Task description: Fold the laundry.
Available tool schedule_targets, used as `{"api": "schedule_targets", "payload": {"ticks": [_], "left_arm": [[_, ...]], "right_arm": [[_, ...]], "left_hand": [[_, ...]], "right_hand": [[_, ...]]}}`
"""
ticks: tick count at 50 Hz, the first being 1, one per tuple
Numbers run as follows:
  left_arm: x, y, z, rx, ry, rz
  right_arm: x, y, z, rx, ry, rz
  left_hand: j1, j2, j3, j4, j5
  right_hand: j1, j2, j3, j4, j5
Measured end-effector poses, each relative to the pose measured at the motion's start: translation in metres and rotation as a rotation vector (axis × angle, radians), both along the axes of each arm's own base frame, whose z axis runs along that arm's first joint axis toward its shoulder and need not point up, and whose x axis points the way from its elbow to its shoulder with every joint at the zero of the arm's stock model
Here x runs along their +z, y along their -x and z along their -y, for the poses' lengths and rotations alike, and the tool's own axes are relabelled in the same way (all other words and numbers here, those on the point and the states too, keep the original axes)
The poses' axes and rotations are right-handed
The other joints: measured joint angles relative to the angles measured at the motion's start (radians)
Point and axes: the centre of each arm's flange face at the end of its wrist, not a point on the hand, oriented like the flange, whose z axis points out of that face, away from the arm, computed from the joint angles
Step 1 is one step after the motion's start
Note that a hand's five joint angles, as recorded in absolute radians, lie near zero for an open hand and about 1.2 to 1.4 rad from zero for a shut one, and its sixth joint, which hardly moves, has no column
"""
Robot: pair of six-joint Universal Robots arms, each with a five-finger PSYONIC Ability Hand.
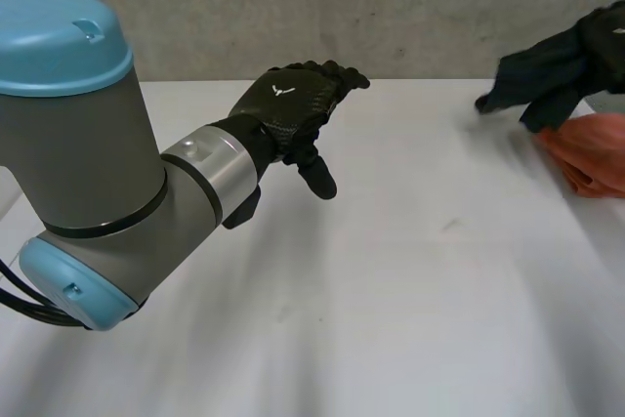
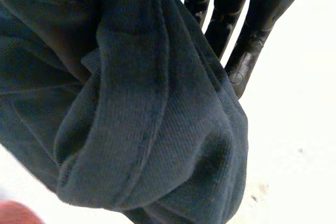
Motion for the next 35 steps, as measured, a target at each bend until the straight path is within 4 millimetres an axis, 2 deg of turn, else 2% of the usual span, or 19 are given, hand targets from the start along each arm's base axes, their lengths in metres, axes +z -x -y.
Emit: {"api": "schedule_targets", "payload": {"ticks": [3, 6, 9, 13, 19, 23, 24, 26, 30, 31, 32, 35], "left_arm": [[-0.001, -0.001, 0.001, 0.003, -0.002, 0.002], [-0.002, -0.001, 0.002, 0.006, -0.004, 0.003], [-0.003, -0.001, 0.002, 0.008, -0.006, 0.004], [-0.005, -0.001, 0.003, 0.010, -0.013, 0.007], [-0.008, -0.001, 0.004, 0.010, -0.019, 0.011], [-0.008, -0.001, 0.004, 0.010, -0.019, 0.011], [-0.008, 0.000, 0.004, 0.010, -0.019, 0.010], [-0.007, 0.000, 0.004, 0.009, -0.017, 0.009], [-0.006, -0.001, 0.004, 0.010, -0.014, 0.007], [-0.005, -0.001, 0.004, 0.010, -0.013, 0.006], [-0.005, -0.001, 0.004, 0.010, -0.013, 0.006], [-0.004, -0.001, 0.003, 0.010, -0.011, 0.004]], "right_arm": [[0.000, 0.030, 0.015, -0.018, 0.005, 0.060], [-0.008, 0.061, 0.026, -0.035, -0.005, 0.096], [-0.022, 0.090, 0.032, -0.050, -0.026, 0.114], [-0.054, 0.123, 0.035, -0.055, -0.098, 0.132], [-0.092, 0.133, 0.027, 0.001, -0.224, 0.156], [-0.103, 0.130, 0.022, 0.040, -0.278, 0.169], [-0.103, 0.130, 0.022, 0.044, -0.284, 0.171], [-0.101, 0.131, 0.020, 0.047, -0.294, 0.175], [-0.090, 0.135, 0.018, 0.032, -0.297, 0.178], [-0.088, 0.135, 0.017, 0.028, -0.297, 0.179], [-0.082, 0.136, 0.016, 0.012, -0.297, 0.181], [-0.070, 0.139, 0.014, -0.021, -0.298, 0.184]], "left_hand": [[0.000, 0.000, 0.000, 0.000, 0.000], [0.000, 0.000, 0.000, 0.000, 0.000], [0.000, 0.000, 0.000, 0.000, 0.000], [0.000, 0.000, 0.000, 0.000, 0.000], [0.000, 0.000, 0.000, 0.000, 0.000], [0.000, 0.000, 0.000, 0.000, 0.000], [0.000, 0.000, 0.000, 0.000, 0.000], [0.000, 0.000, 0.000, 0.000, 0.000], [0.000, 0.000, 0.000, 0.000, 0.000], [0.000, 0.000, 0.000, 0.000, 0.000], [0.000, 0.000, 0.000, 0.000, 0.000], [0.000, 0.000, 0.000, 0.000, 0.000]], "right_hand": [[0.000, 0.000, 0.000, 0.000, 0.004], [0.000, 0.000, 0.000, 0.000, 0.004], [0.000, 0.000, 0.000, 0.000, 0.004], [0.000, 0.000, 0.000, 0.003, 0.004], [0.000, 0.005, 0.032, 0.012, 0.028], [0.000, 0.005, 0.032, -0.006, 0.028], [0.000, 0.005, 0.032, -0.006, 0.028], [-0.051, -0.176, -0.131, -0.176, -0.097], [-0.556, -0.715, -0.660, -0.609, -0.601], [-0.556, -0.715, -0.660, -0.609, -0.601], [-0.695, -0.893, -0.845, -0.860, -0.810], [-0.709, -0.926, -0.877, -0.915, -0.840]]}}
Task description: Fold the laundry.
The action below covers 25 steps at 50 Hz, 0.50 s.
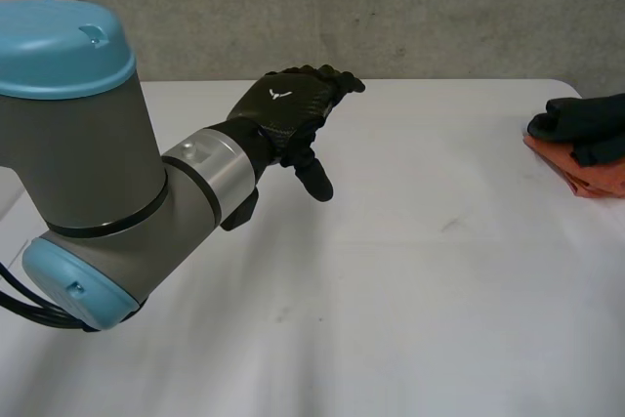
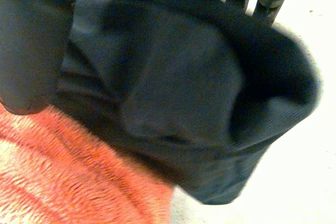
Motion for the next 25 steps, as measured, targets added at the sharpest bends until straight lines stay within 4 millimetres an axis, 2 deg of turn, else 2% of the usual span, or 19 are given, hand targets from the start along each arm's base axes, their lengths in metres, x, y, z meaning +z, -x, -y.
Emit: {"api": "schedule_targets", "payload": {"ticks": [6, 8, 13, 15, 16, 20, 23, 25], "left_arm": [[0.002, -0.001, -0.001, 0.001, 0.003, -0.003], [0.003, -0.001, -0.001, 0.001, 0.005, -0.004], [0.009, -0.003, -0.003, 0.002, 0.018, -0.014], [0.012, -0.004, -0.004, 0.004, 0.023, -0.018], [0.014, -0.005, -0.004, 0.006, 0.028, -0.023], [0.020, -0.008, -0.005, 0.011, 0.040, -0.032], [0.024, -0.010, -0.005, 0.014, 0.047, -0.038], [0.027, -0.011, -0.005, 0.018, 0.052, -0.044]], "right_arm": [[0.033, 0.000, -0.012, -0.068, -0.030, -0.012], [0.038, -0.001, -0.015, -0.075, -0.039, -0.016], [0.066, -0.001, -0.055, -0.128, -0.140, -0.153], [0.070, 0.002, -0.068, -0.148, -0.169, -0.204], [0.075, 0.008, -0.083, -0.184, -0.204, -0.269], [0.079, 0.024, -0.106, -0.291, -0.269, -0.373], [0.080, 0.035, -0.112, -0.362, -0.289, -0.408], [0.083, 0.051, -0.115, -0.473, -0.284, -0.448]], "left_hand": [[0.000, 0.000, 0.000, 0.000, 0.000], [0.000, 0.000, 0.000, 0.000, 0.000], [0.000, 0.000, 0.000, 0.000, 0.000], [0.000, 0.000, 0.000, 0.000, 0.000], [0.000, 0.000, 0.000, 0.000, 0.000], [0.000, 0.000, 0.000, 0.000, 0.000], [0.000, 0.000, 0.000, 0.000, 0.000], [0.000, 0.000, 0.000, 0.000, 0.000]], "right_hand": [[-0.004, -0.015, -0.019, -0.042, -0.019], [-0.004, -0.015, -0.019, -0.042, -0.019], [-0.004, -0.015, -0.019, -0.042, -0.019], [-0.004, -0.015, -0.019, -0.042, -0.019], [-0.004, -0.015, -0.019, -0.042, -0.018], [-0.004, -0.015, -0.019, -0.042, -0.019], [-0.004, -0.015, -0.019, -0.042, -0.019], [-0.004, -0.015, -0.019, -0.042, -0.019]]}}
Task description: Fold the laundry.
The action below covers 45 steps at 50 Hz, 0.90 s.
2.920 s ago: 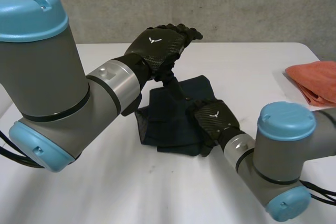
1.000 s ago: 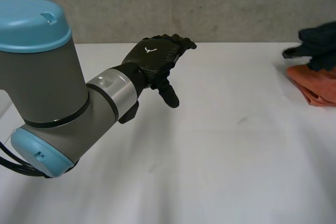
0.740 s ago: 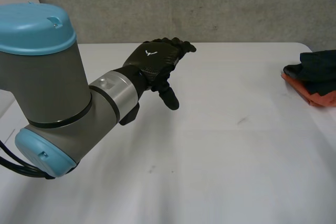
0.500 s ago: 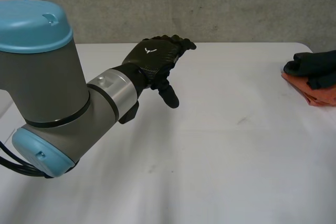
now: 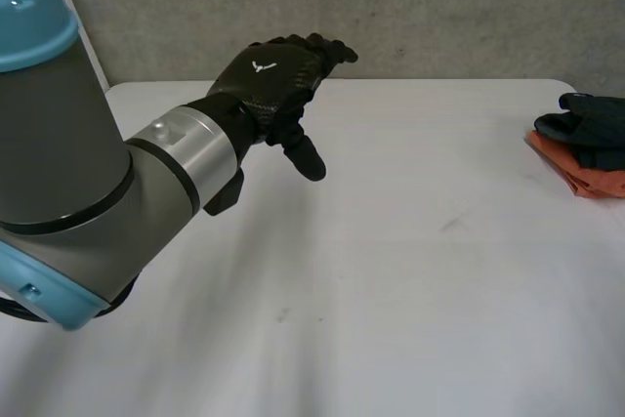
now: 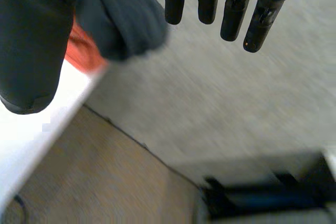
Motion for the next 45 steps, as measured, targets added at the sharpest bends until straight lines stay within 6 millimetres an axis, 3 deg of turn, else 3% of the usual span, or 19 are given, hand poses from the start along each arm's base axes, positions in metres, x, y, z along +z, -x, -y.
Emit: {"api": "schedule_targets", "payload": {"ticks": [4, 8, 13, 15, 16, 17, 19, 20, 21, 23, 24, 25, 26, 27, 28, 29, 32, 39, 45], "left_arm": [[0.006, -0.004, 0.001, 0.016, 0.006, -0.015], [0.015, -0.014, 0.004, 0.070, 0.013, -0.041], [0.028, -0.034, 0.013, 0.189, 0.039, -0.076], [0.033, -0.043, 0.016, 0.243, 0.055, -0.091], [0.033, -0.043, 0.016, 0.243, 0.055, -0.091], [0.037, -0.053, 0.019, 0.292, 0.073, -0.105], [0.039, -0.058, 0.020, 0.316, 0.083, -0.112], [0.039, -0.058, 0.020, 0.316, 0.083, -0.112], [0.040, -0.063, 0.020, 0.337, 0.094, -0.119], [0.040, -0.063, 0.020, 0.337, 0.094, -0.119], [0.041, -0.070, 0.018, 0.358, 0.108, -0.122], [0.041, -0.070, 0.018, 0.358, 0.108, -0.122], [0.041, -0.073, 0.017, 0.364, 0.113, -0.121], [0.041, -0.074, 0.017, 0.366, 0.114, -0.120], [0.040, -0.076, 0.016, 0.371, 0.116, -0.118], [0.040, -0.077, 0.015, 0.374, 0.115, -0.116], [0.037, -0.079, 0.014, 0.379, 0.110, -0.110], [0.027, -0.080, 0.015, 0.385, 0.082, -0.087], [0.026, -0.080, 0.017, 0.389, 0.082, -0.084]], "right_arm": [[0.016, 0.014, 0.003, -0.105, 0.096, -0.051], [0.040, 0.013, 0.006, -0.151, 0.224, -0.033], [0.091, -0.042, -0.001, -0.076, 0.450, 0.165], [0.103, -0.064, -0.007, -0.032, 0.488, 0.233], [0.103, -0.064, -0.007, -0.032, 0.488, 0.233], [0.120, -0.108, -0.022, 0.061, 0.530, 0.354], [0.126, -0.135, -0.033, 0.124, 0.537, 0.415], [0.126, -0.135, -0.033, 0.124, 0.537, 0.415], [0.130, -0.160, -0.044, 0.182, 0.535, 0.462], [0.130, -0.160, -0.044, 0.182, 0.535, 0.462], [0.129, -0.217, -0.071, 0.318, 0.506, 0.539], [0.129, -0.217, -0.071, 0.318, 0.506, 0.539], [0.123, -0.252, -0.090, 0.399, 0.475, 0.573], [0.122, -0.258, -0.094, 0.413, 0.469, 0.578], [0.114, -0.287, -0.112, 0.467, 0.436, 0.600], [0.109, -0.302, -0.122, 0.488, 0.416, 0.609], [0.094, -0.329, -0.142, 0.507, 0.365, 0.615], [0.054, -0.359, -0.160, 0.468, 0.268, 0.559], [0.044, -0.362, -0.159, 0.457, 0.251, 0.519]], "left_hand": [[0.000, 0.000, 0.000, 0.000, 0.000], [0.000, 0.000, 0.000, 0.000, 0.000], [0.000, 0.000, 0.000, 0.000, 0.000], [0.000, 0.000, 0.000, 0.000, 0.000], [0.000, 0.000, 0.000, 0.000, 0.000], [0.000, 0.000, 0.000, 0.000, 0.000], [0.000, 0.000, 0.000, 0.000, 0.000], [0.000, 0.000, 0.000, 0.000, 0.000], [0.000, 0.000, 0.000, 0.000, 0.000], [0.000, 0.000, 0.000, 0.000, 0.000], [0.000, 0.000, 0.000, 0.000, 0.000], [0.000, 0.000, 0.000, 0.000, 0.000], [0.000, 0.000, 0.000, 0.000, 0.000], [0.000, 0.000, 0.000, 0.000, 0.000], [0.000, 0.000, 0.000, 0.000, 0.000], [0.000, 0.000, 0.000, 0.000, 0.000], [0.000, 0.000, 0.000, 0.000, 0.000], [0.000, 0.000, 0.000, 0.000, 0.000], [0.000, 0.000, 0.000, 0.000, 0.000]], "right_hand": [[0.000, 0.000, 0.000, 0.000, 0.000], [0.000, 0.000, 0.000, 0.000, 0.000], [0.000, 0.000, 0.000, 0.000, 0.000], [0.000, 0.000, 0.000, 0.000, 0.000], [0.000, 0.000, 0.000, 0.000, 0.000], [0.000, 0.000, 0.000, 0.000, 0.000], [0.000, 0.000, 0.000, 0.000, 0.000], [0.000, 0.000, 0.000, 0.000, 0.000], [0.000, 0.000, 0.000, 0.000, 0.000], [0.000, 0.000, 0.000, 0.000, 0.000], [0.000, 0.000, 0.000, 0.000, 0.000], [0.000, 0.000, 0.000, 0.000, 0.000], [0.000, 0.000, 0.000, 0.000, 0.000], [0.000, 0.000, 0.000, 0.000, 0.000], [0.000, 0.000, 0.000, 0.000, 0.000], [0.000, 0.000, 0.000, 0.000, 0.000], [0.000, 0.000, 0.000, 0.000, 0.000], [0.000, 0.000, 0.000, 0.000, 0.000], [0.000, 0.000, 0.000, 0.000, 0.000]]}}
